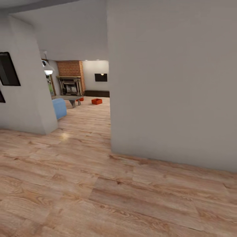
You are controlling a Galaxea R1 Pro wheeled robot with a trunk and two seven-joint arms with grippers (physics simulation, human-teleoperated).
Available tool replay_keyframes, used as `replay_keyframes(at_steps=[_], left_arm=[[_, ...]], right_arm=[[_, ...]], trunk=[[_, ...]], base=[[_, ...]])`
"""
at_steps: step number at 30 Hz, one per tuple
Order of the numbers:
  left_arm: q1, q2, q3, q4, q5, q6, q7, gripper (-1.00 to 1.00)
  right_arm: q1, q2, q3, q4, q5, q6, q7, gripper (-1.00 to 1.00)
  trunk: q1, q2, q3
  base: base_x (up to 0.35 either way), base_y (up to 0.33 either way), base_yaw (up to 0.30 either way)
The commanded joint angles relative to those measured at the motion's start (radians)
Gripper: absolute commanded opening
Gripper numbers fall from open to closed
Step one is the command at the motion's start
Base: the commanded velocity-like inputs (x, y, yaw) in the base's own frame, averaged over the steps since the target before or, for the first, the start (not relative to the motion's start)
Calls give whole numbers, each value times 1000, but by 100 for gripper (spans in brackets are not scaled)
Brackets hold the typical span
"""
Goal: Move the two storage containers from the living room to the garage. In the garage, place one container on the floor and stack the other container on top of it (either order is fine).
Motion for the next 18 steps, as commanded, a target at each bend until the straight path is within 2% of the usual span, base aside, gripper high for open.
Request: replay_keyframes(at_steps=[1,18], left_arm=[[0,0,2,-1,4,3,1,100],[0,0,2,0,5,3,1,100]], right_arm=[[-1,0,7,3,-11,-6,6,100],[-1,-1,5,3,-14,-7,6,100]], trunk=[[1,0,-1],[1,0,-1]], base=[[323,0,295],[323,0,299]])
